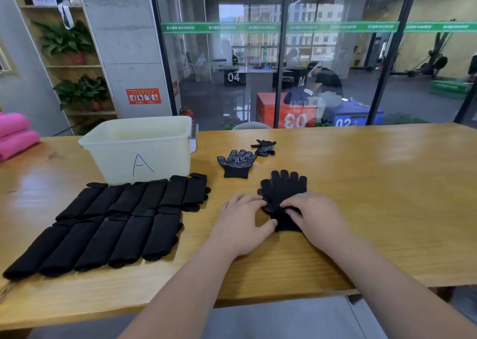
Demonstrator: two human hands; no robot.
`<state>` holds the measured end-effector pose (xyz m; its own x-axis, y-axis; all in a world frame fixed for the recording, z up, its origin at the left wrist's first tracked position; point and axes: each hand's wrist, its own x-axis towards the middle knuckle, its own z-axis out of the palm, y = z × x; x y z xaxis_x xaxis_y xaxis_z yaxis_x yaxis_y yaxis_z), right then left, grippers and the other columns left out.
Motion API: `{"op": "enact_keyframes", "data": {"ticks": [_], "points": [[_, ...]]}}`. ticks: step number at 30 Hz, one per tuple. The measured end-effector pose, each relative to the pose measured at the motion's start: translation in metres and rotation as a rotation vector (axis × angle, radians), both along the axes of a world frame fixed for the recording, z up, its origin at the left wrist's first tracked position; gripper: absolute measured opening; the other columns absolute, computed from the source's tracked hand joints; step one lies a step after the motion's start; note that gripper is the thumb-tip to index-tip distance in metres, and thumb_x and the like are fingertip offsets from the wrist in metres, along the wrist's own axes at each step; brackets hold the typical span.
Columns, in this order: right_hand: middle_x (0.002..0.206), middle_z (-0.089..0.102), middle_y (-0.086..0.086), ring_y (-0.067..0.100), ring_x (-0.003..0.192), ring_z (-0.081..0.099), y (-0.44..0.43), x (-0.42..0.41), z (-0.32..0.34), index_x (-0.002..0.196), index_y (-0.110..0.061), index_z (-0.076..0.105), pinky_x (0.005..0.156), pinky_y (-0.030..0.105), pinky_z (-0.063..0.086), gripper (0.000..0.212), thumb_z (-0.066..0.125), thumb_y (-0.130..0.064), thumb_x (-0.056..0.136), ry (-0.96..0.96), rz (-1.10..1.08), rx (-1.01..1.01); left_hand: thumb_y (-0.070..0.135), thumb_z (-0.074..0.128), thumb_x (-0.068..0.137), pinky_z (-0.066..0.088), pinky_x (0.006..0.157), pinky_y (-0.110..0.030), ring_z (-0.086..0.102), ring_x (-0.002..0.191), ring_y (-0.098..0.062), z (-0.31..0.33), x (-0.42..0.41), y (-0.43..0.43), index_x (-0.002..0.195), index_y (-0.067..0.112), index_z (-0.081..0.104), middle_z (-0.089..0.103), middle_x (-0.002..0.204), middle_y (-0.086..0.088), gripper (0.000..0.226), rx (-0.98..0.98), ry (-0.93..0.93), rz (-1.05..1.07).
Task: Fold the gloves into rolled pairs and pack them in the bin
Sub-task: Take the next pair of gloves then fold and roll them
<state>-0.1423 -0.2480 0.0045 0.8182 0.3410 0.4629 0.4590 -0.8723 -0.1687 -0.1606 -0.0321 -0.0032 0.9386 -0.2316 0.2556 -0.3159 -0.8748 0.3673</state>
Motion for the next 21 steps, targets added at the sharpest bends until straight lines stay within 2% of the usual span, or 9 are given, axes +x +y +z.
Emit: {"op": "enact_keyframes", "data": {"ticks": [2, 4, 8, 10, 13, 16, 18, 21], "points": [[0.108, 0.078, -0.006, 0.019, 0.099, 0.071, 0.002, 0.0, 0.003, 0.119, -0.034, 0.078, 0.077, 0.032, 0.053, 0.022, 0.067, -0.028, 0.101, -0.031, -0.044, 0.01, 0.068, 0.052, 0.095, 0.026, 0.124, -0.041, 0.025, 0.148, -0.011, 0.0, 0.0, -0.001, 0.154, 0.031, 0.052, 0.045, 0.157, 0.02, 0.069, 0.0, 0.006, 0.0], [0.095, 0.078, -0.006, 0.019, 0.083, 0.072, 0.003, 0.0, 0.009, 0.116, -0.035, 0.078, 0.066, 0.03, 0.049, 0.019, 0.069, -0.028, 0.1, -0.061, -0.093, 0.1, 0.07, 0.052, 0.094, 0.027, 0.123, -0.042, 0.025, 0.148, -0.011, 0.001, -0.001, -0.001, 0.155, 0.031, 0.051, 0.046, 0.157, 0.019, 0.073, 0.006, 0.0, 0.005], [0.082, 0.077, -0.008, 0.017, 0.069, 0.07, 0.004, -0.009, 0.009, 0.11, -0.032, 0.078, 0.061, 0.031, 0.053, 0.018, 0.075, -0.021, 0.096, -0.149, -0.05, 0.199, 0.071, 0.058, 0.092, 0.031, 0.123, -0.042, 0.027, 0.15, -0.013, 0.002, -0.002, 0.0, 0.16, 0.028, 0.041, 0.048, 0.157, 0.014, 0.082, -0.035, 0.0, 0.018], [0.083, 0.077, -0.009, 0.018, 0.071, 0.071, 0.002, -0.02, -0.001, 0.11, -0.033, 0.078, 0.061, 0.032, 0.054, 0.019, 0.076, -0.022, 0.095, -0.104, -0.03, 0.127, 0.07, 0.061, 0.09, 0.032, 0.123, -0.043, 0.027, 0.151, -0.013, 0.002, -0.004, -0.002, 0.163, 0.029, 0.034, 0.048, 0.158, 0.013, 0.088, -0.073, 0.028, 0.017], [0.094, 0.078, -0.007, 0.022, 0.084, 0.073, 0.0, -0.025, -0.012, 0.115, -0.034, 0.076, 0.069, 0.04, 0.058, 0.02, 0.069, -0.024, 0.099, -0.076, -0.03, 0.05, 0.073, 0.063, 0.085, 0.035, 0.122, -0.044, 0.028, 0.151, -0.014, 0.0, -0.003, -0.001, 0.165, 0.031, 0.025, 0.049, 0.158, 0.014, 0.098, -0.095, 0.038, 0.028], [0.098, 0.076, -0.004, 0.024, 0.089, 0.071, 0.004, -0.025, -0.012, 0.121, -0.034, 0.073, 0.071, 0.04, 0.057, 0.025, 0.066, -0.023, 0.1, -0.076, -0.07, -0.04, 0.074, 0.064, 0.084, 0.036, 0.121, -0.045, 0.031, 0.15, -0.015, -0.001, -0.002, 0.0, 0.162, 0.035, 0.027, 0.051, 0.156, 0.014, 0.095, -0.109, 0.045, 0.034], [0.092, 0.074, -0.004, 0.024, 0.084, 0.07, 0.008, -0.029, -0.011, 0.117, -0.033, 0.073, 0.067, 0.037, 0.055, 0.031, 0.074, -0.016, 0.091, -0.091, -0.095, -0.11, 0.073, 0.064, 0.084, 0.036, 0.121, -0.044, 0.032, 0.15, -0.015, 0.0, -0.002, -0.001, 0.161, 0.035, 0.029, 0.052, 0.155, 0.014, 0.093, -0.101, 0.029, 0.03], [0.073, 0.066, -0.008, 0.021, 0.066, 0.065, 0.008, -0.035, -0.012, 0.096, -0.029, 0.076, 0.055, 0.033, 0.049, 0.036, 0.088, -0.01, 0.068, -0.181, -0.089, -0.155, 0.072, 0.065, 0.085, 0.034, 0.122, -0.043, 0.031, 0.149, -0.014, 0.0, -0.002, -0.001, 0.162, 0.034, 0.03, 0.052, 0.155, 0.015, 0.092, -0.105, 0.018, 0.025]]}}
